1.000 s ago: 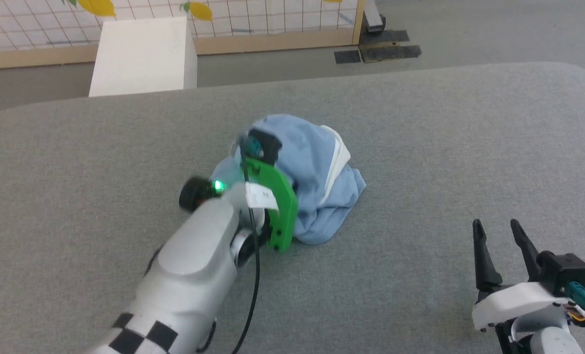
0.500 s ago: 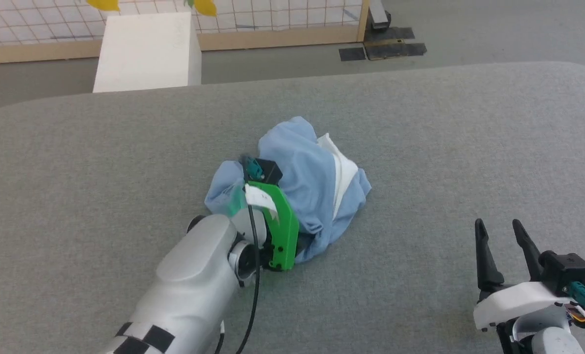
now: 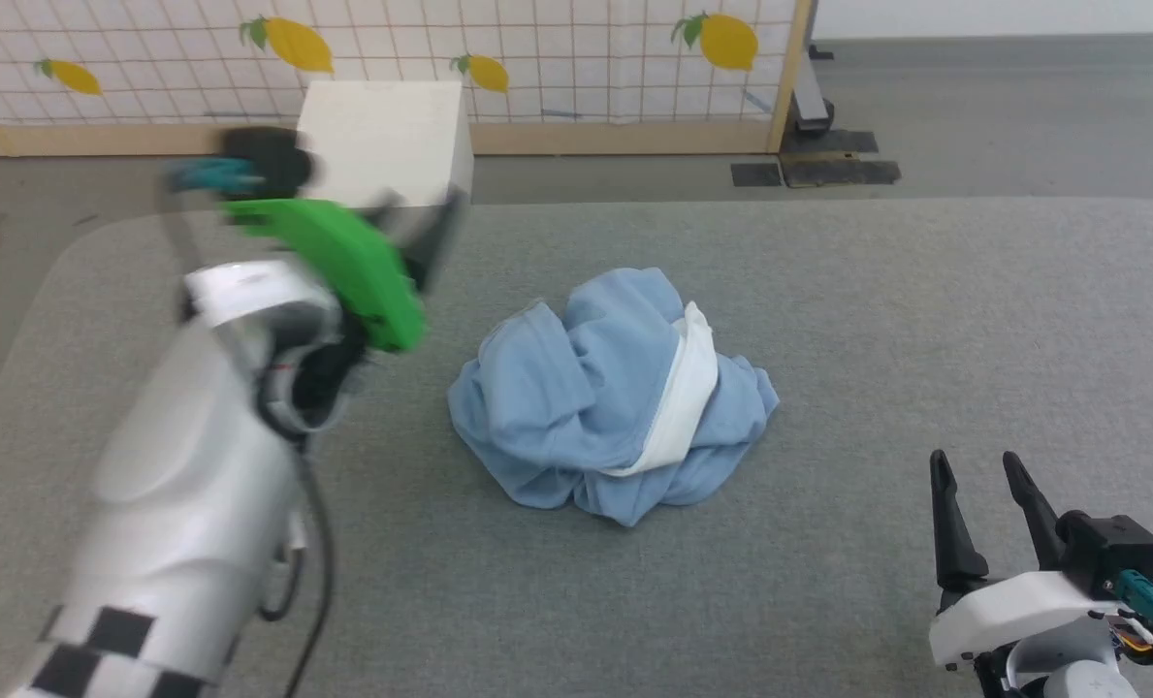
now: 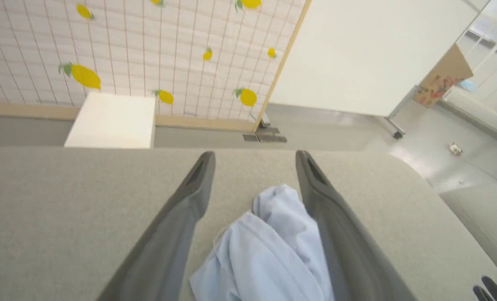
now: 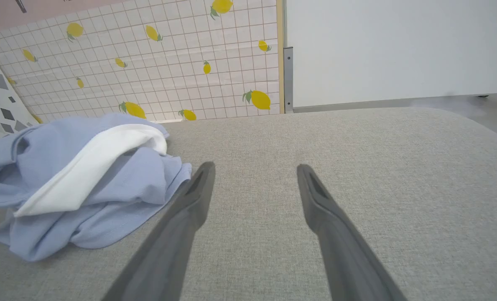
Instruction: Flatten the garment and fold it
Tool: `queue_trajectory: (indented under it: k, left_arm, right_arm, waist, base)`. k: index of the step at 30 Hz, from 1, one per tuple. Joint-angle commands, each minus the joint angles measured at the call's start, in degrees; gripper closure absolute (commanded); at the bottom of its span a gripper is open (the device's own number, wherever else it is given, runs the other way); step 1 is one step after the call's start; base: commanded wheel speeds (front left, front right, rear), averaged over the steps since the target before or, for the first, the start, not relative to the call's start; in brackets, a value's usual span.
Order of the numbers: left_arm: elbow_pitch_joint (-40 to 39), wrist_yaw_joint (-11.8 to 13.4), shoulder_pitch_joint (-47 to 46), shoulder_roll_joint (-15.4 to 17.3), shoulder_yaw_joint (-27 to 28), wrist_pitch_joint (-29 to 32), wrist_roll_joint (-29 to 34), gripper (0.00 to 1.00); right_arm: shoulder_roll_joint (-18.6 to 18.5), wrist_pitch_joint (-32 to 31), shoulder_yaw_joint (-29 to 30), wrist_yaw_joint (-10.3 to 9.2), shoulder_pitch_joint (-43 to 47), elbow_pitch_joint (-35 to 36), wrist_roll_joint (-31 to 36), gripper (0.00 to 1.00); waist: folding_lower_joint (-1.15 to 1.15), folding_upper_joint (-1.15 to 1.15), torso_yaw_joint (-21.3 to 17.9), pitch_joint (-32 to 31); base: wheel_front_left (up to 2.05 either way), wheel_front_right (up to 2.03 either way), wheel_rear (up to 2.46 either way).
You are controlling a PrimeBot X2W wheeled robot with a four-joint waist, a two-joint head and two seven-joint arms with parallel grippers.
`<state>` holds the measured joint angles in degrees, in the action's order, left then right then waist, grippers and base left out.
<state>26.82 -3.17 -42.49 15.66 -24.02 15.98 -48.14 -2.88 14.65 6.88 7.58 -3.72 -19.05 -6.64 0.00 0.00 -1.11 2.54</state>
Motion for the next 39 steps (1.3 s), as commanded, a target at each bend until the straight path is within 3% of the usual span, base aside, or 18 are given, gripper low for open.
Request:
queue_trajectory:
  k: [1, 6, 11, 21, 35, 39]
  left_arm:
    - [-1.30, 0.80, 1.97, 1.42, 1.54, -4.80, 1.36, 0.00]
    - [-4.79, 3.61, 7.96, 4.67, 5.22, -21.45, 7.00, 0.00]
    - [-5.86, 6.04, 16.23, 6.70, 6.18, -29.12, 10.91, 0.00]
    - [-7.91, 6.25, 29.07, 4.56, 7.74, -30.92, 12.78, 0.00]
    - [-9.76, 6.13, 31.87, 2.55, 9.94, -30.97, 15.78, 0.00]
    - [-9.65, 6.67, 31.77, 3.05, 9.34, -30.12, 16.49, 0.00]
  right_arm:
    - [0.01, 0.35, -0.03, -0.09, 0.06, 0.15, -0.16, 0.00]
    - [0.01, 0.35, 0.48, -0.09, 0.20, 0.66, 0.09, 0.00]
    - [0.01, 0.35, 0.70, -0.09, 0.27, 0.93, 0.21, 0.00]
    - [0.01, 0.35, 0.40, -0.09, 0.29, 1.35, 0.25, 0.00]
    - [0.01, 0.33, -1.09, -0.09, -1.28, 0.09, 1.46, 0.00]
    - [0.01, -4.26, -3.69, -0.09, -6.14, -2.09, 2.42, 0.00]
  waist:
    - [0.00, 0.00, 0.71, -0.42]
    - [0.00, 0.00, 1.22, -0.23]
    - [0.00, 0.00, 1.00, -0.04]
    - [0.00, 0.00, 0.63, 0.63]
    - [0.00, 0.00, 0.87, 1.20]
    - [0.00, 0.00, 0.83, 2.12]
  base:
    - [0.00, 0.00, 0.00]
    - [0.00, 0.00, 0.00]
    - [0.00, 0.00, 0.00]
    - [0.00, 0.00, 0.00]
    - [0.00, 0.00, 0.00]
    - [0.00, 0.00, 0.00]
